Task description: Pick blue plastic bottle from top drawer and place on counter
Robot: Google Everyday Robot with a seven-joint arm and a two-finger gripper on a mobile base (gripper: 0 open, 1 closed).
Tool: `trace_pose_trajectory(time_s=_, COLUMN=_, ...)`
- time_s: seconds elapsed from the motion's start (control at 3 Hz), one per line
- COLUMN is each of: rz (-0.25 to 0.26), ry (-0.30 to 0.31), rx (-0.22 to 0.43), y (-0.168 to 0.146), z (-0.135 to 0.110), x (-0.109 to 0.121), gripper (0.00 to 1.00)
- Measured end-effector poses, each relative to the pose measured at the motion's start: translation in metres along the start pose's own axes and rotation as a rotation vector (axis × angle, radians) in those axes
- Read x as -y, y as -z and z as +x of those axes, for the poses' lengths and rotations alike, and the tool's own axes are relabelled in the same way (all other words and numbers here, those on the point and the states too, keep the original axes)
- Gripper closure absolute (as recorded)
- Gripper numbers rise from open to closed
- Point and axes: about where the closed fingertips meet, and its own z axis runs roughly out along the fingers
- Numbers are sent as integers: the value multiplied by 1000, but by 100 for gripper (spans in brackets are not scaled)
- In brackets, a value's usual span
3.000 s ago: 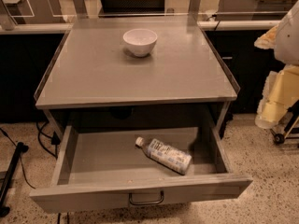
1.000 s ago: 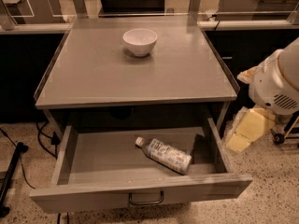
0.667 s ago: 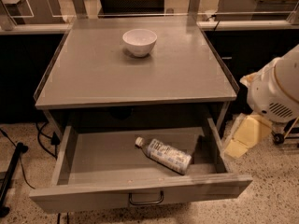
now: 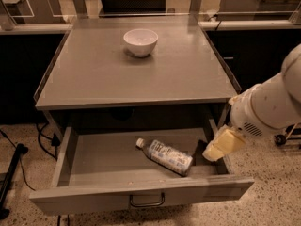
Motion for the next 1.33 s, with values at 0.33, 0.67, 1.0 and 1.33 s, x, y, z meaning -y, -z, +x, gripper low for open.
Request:
trace_pose_trajectory(time_s=0.33, rz=8, ry=-62, rx=24, y=-40, z=-5, x=0, gripper=22)
trace_pose_trajectory(time_s=0.67, rz=-6, ry=-101, rx=45, y=-71, z=-11, x=-5, gripper=16)
trace_pose_trajectory(time_s=1.0, rz=-45, ry=-118, rx=66, y=-99, z=-21, x=-21, gripper=15)
trace_pose_trajectory(time_s=1.33, rz=-82, ry=-121, rx=77, y=-119, z=-29, x=-38, gripper=16)
